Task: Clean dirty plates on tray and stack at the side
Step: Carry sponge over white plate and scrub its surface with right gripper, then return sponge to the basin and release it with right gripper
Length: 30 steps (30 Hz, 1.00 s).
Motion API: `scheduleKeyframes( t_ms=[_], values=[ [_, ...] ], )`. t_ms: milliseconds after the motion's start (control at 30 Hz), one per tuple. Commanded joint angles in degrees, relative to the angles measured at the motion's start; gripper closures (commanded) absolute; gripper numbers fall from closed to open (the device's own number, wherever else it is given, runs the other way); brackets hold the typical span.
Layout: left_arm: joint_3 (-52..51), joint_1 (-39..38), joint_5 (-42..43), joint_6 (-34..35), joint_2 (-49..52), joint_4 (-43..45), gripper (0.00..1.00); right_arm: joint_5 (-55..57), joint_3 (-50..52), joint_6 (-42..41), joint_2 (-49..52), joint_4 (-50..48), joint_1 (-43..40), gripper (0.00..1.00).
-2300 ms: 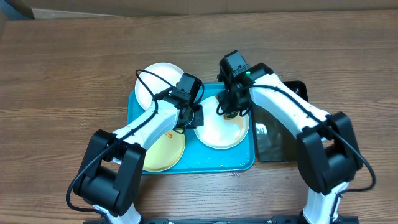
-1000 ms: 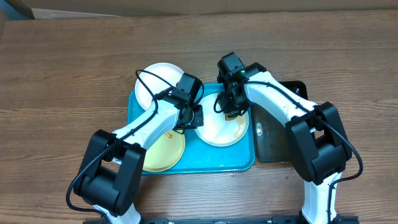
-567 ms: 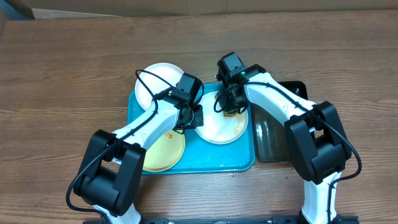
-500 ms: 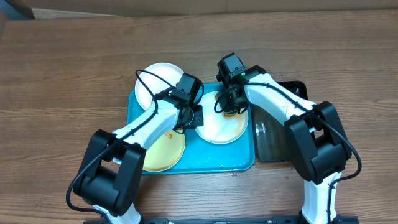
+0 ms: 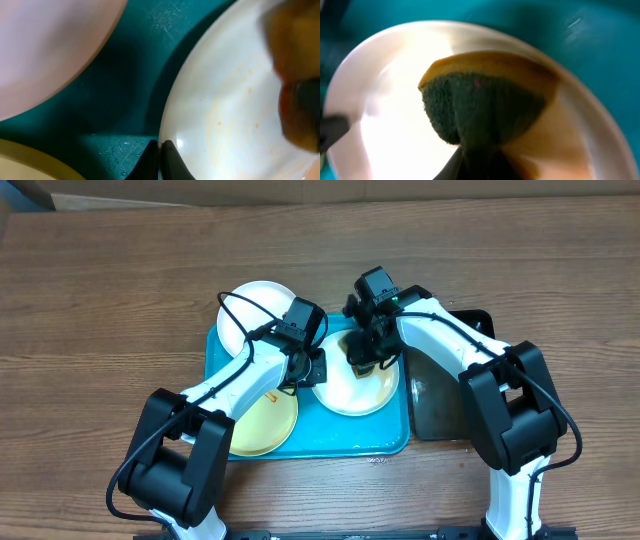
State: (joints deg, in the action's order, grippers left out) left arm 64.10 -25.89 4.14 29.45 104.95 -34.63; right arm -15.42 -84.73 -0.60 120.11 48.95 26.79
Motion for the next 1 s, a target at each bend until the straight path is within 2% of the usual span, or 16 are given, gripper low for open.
scheduleKeyframes(
  t_ms=[0, 167, 233, 400, 500, 567, 667, 867, 967],
  values=[
    [-0.3, -0.4, -0.1, -1.2, 0.7, 0.0, 0.96, -10.4, 0.7, 5.3, 0.5, 1.4, 0.6, 0.88],
    [-0.3, -0.4, -0.1, -1.2, 0.7, 0.0, 0.96, -19.3, -3.0, 9.4, 0.4, 7.2, -1.0, 0.91],
    [-0.3, -0.4, -0.1, -1.2, 0.7, 0.0, 0.96, -20.4, -6.3, 10.1, 0.2, 11.3, -2.5, 0.96],
    [-0.3, -0.4, -0.1, -1.2, 0.7, 0.0, 0.95, -20.2, -16.1, 11.6, -0.2, 23.1, -7.8, 0.96],
    [-0.3, -0.4, -0.1, -1.2, 0.7, 0.0, 0.9, -17.6, -19.5, 11.8, -0.2, 29.7, -11.8, 0.96],
    [-0.3, -0.4, -0.1, -1.1, 0.7, 0.0, 0.8, -15.4, -19.7, 11.7, -0.2, 32.6, -14.6, 0.96],
    [-0.3, -0.4, 0.0, -1.1, 0.7, 0.0, 0.72, -10.4, -18.3, 10.5, -0.2, 34.6, -18.1, 0.96],
    [-0.3, -0.4, 0.4, -0.5, 0.7, 0.0, 0.71, 3.2, -13.6, 0.3, -0.2, 31.7, -21.4, 0.96],
    [-0.3, -0.7, 0.4, -0.5, 0.7, 0.1, 0.71, 8.0, -10.5, -2.0, -0.2, 28.9, -21.4, 0.96]
  ],
)
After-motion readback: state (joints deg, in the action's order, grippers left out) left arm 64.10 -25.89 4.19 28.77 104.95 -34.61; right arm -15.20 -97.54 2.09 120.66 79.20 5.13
